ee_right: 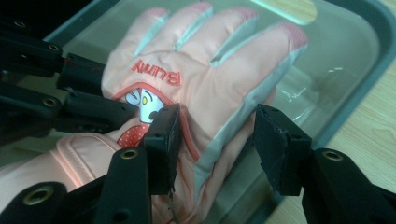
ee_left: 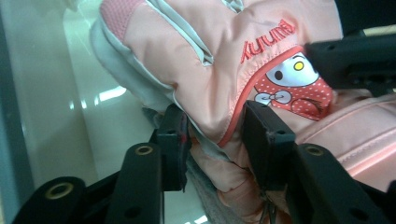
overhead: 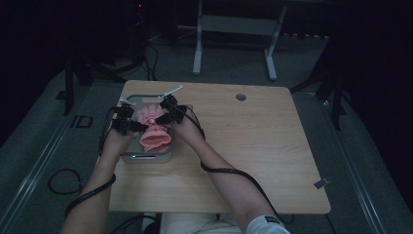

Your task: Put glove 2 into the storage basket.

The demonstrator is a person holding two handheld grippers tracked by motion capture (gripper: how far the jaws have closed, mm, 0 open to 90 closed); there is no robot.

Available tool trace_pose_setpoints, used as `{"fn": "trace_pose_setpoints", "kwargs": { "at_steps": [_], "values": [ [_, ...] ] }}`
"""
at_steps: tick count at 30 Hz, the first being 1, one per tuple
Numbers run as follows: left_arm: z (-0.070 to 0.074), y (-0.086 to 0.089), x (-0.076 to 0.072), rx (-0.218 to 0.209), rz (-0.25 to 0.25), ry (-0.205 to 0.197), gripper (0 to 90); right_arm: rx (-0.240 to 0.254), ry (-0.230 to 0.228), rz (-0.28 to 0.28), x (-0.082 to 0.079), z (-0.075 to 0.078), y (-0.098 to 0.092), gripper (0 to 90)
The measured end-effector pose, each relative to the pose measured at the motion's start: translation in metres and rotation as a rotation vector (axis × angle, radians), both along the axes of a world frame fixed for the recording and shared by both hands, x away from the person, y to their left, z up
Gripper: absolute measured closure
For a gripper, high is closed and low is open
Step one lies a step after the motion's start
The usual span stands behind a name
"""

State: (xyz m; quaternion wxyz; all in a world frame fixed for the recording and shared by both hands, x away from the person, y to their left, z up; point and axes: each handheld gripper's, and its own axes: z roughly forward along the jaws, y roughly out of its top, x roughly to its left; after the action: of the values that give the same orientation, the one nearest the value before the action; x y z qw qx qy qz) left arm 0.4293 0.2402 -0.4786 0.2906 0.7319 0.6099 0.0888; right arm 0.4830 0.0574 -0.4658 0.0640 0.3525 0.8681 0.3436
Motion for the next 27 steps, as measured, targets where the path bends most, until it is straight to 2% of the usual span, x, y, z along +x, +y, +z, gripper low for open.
{"fn": "trace_pose_setpoints", "kwargs": {
  "at_steps": [2,6,9,13,16,17,21,22,25,27],
  "values": [
    [0.0,-0.001,0.0,0.007,0.009,-0.002,57.7,0.007,-0.011,0.001,-0.001,0.003,-0.004,49.6],
    [0.002,0.003,-0.001,0.01,0.024,-0.023,48.5,0.021,-0.01,0.013,-0.002,0.005,-0.013,47.3],
    [0.002,0.01,-0.003,-0.019,0.026,-0.043,37.7,0.042,-0.01,0.018,-0.003,0.008,-0.018,47.3],
    [-0.001,0.015,-0.006,-0.042,0.057,-0.065,25.9,0.067,-0.027,0.028,-0.007,0.015,-0.025,47.3],
    [-0.001,0.016,-0.007,-0.055,0.053,-0.076,19.1,0.081,-0.031,0.033,-0.009,0.018,-0.029,47.3],
    [0.001,0.017,-0.009,-0.057,0.035,-0.088,17.0,0.088,-0.038,0.035,-0.011,0.021,-0.033,47.3],
    [0.004,0.021,-0.012,-0.059,0.037,-0.098,16.9,0.09,-0.046,0.037,-0.014,0.024,-0.039,47.3],
    [0.006,0.024,-0.014,-0.046,0.042,-0.11,16.9,0.092,-0.048,0.037,-0.015,0.026,-0.041,47.3],
    [0.009,0.028,-0.017,-0.056,0.048,-0.133,14.5,0.102,-0.056,0.037,-0.018,0.03,-0.05,47.2],
    [0.011,0.028,-0.019,-0.045,0.047,-0.147,14.4,0.11,-0.056,0.038,-0.018,0.031,-0.053,47.2]
  ]
}}
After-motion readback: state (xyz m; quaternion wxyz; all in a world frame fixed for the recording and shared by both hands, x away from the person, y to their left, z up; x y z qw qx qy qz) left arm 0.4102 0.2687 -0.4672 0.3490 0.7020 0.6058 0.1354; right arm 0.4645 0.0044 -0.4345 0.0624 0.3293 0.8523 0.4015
